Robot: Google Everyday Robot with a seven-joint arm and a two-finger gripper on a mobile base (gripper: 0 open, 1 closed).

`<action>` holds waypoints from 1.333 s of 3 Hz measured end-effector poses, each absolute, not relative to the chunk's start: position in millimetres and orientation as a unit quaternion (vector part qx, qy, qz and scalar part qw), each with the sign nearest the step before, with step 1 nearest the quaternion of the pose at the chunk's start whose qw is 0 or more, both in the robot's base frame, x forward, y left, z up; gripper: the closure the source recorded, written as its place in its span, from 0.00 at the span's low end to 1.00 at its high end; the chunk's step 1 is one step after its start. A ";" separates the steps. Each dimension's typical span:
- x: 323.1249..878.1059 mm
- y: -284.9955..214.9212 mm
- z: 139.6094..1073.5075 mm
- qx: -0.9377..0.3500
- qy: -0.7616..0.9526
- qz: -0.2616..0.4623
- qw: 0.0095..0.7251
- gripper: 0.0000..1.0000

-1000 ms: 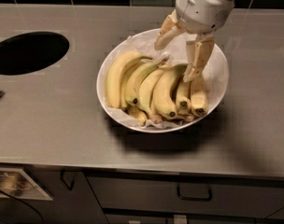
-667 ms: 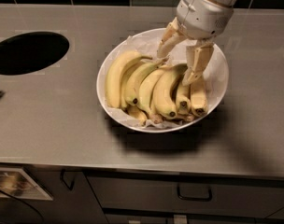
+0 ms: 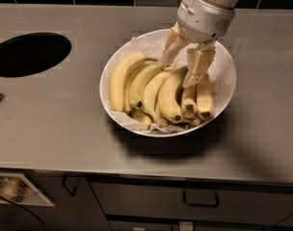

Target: Pick banana from white bowl

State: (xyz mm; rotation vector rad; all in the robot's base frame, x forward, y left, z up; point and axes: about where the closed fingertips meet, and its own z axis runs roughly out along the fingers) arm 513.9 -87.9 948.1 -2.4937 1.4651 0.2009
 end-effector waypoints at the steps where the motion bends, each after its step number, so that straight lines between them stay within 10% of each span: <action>1: 518.8 -74.5 948.9 -0.856 0.501 0.061 0.113 0.45; 4: 502.1 -80.2 961.2 -0.850 0.513 0.051 0.109 0.46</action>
Offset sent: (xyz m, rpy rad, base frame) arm -0.0567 -0.0070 -0.0008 -0.2067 0.2618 0.0789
